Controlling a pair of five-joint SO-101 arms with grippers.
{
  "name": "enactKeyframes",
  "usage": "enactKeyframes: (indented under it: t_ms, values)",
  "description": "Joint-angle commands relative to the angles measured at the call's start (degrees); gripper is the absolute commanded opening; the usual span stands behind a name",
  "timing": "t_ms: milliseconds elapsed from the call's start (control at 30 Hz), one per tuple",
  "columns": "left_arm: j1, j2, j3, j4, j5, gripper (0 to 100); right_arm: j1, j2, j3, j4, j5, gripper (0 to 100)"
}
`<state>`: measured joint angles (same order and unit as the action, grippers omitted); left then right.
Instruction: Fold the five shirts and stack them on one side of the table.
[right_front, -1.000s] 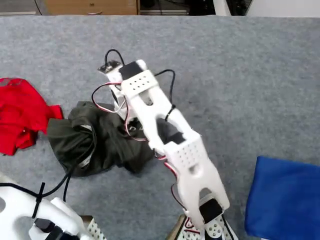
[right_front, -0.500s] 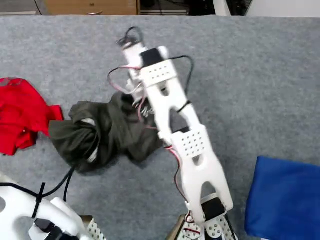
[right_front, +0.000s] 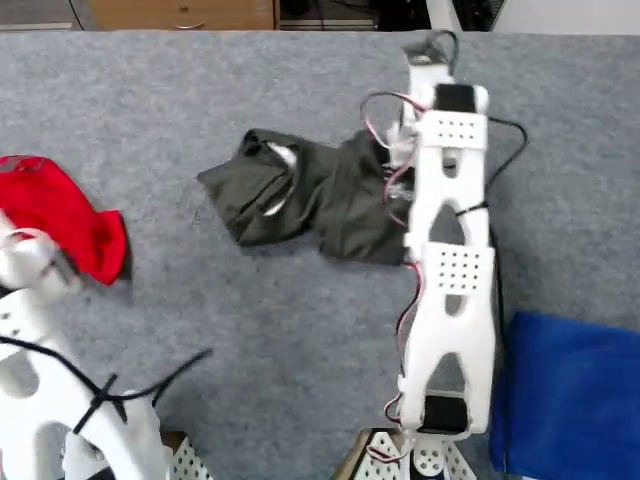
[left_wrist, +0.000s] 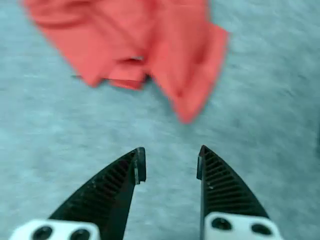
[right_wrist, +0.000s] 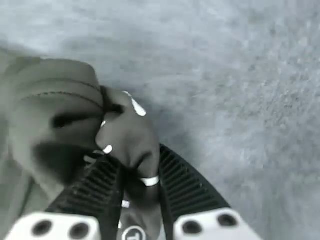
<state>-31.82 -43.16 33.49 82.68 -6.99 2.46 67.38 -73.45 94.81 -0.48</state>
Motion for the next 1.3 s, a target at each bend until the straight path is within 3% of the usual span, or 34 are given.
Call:
enactKeyframes:
  t_ms: [0,167,300,567,767,900,967,1267]
  values:
    - [12.75,-0.31,2.73,-7.38,7.74,18,3.65,3.56,-3.82,-4.48,0.79,0.8]
    - [27.60,1.01,3.96,-19.60,17.41,18,4.70,6.90,-8.66,-5.71,0.79,0.8]
    - [34.64,9.98,2.64,-29.36,21.71,18,4.79,8.75,-12.09,-5.71,0.79,0.8]
    - [44.84,37.58,-15.65,-31.21,22.51,18,4.79,10.15,-14.29,-5.71,0.79,0.8]
    - [45.89,54.90,-27.87,-31.21,22.59,18,4.70,10.15,-14.29,-5.71,0.79,0.8]
    - [44.75,64.22,-31.56,-31.21,21.71,2,4.70,10.15,-14.29,-5.71,0.79,0.8]
    - [44.40,67.38,-31.91,-30.24,20.48,3,4.70,10.15,-14.29,-5.71,0.79,0.8]
    - [41.58,65.71,-40.62,-13.36,20.48,2,4.62,8.66,-17.36,-2.29,0.79,0.8]
